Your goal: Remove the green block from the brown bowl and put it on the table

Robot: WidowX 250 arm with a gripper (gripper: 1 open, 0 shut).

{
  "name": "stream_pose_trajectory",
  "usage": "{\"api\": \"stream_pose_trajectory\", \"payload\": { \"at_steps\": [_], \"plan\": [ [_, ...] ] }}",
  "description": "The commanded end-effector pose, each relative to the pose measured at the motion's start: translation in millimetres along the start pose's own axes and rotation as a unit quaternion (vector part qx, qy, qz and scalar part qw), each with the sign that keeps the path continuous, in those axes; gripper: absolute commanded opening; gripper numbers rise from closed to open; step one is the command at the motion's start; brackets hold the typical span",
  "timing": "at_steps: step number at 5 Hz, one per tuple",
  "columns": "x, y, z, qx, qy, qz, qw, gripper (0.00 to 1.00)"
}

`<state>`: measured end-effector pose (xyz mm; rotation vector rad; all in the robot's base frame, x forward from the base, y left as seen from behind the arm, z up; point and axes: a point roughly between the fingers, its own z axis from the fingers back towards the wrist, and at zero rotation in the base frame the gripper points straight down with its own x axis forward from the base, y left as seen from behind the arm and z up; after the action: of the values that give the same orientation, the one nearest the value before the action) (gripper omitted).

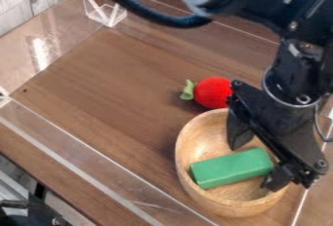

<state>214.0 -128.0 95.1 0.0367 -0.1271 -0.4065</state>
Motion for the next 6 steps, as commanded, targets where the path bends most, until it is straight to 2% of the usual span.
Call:
{"api": "stream_pose_trajectory", "payload": {
  "at_steps": [1, 3, 4, 6],
  "plan": [
    [-1.1, 11.2, 5.8, 0.0, -0.016, 0.012, 0.9998, 1.0],
    [-21.9, 31.0, -25.2, 0.002, -0.028, 0.027, 0.9992, 1.0],
    [-29.9, 37.5, -40.2, 0.001, -0.032, 0.043, 0.9986, 0.0],
    [-29.0, 34.3, -22.5, 0.02, -0.017, 0.032, 0.9991, 0.0]
  ]
}}
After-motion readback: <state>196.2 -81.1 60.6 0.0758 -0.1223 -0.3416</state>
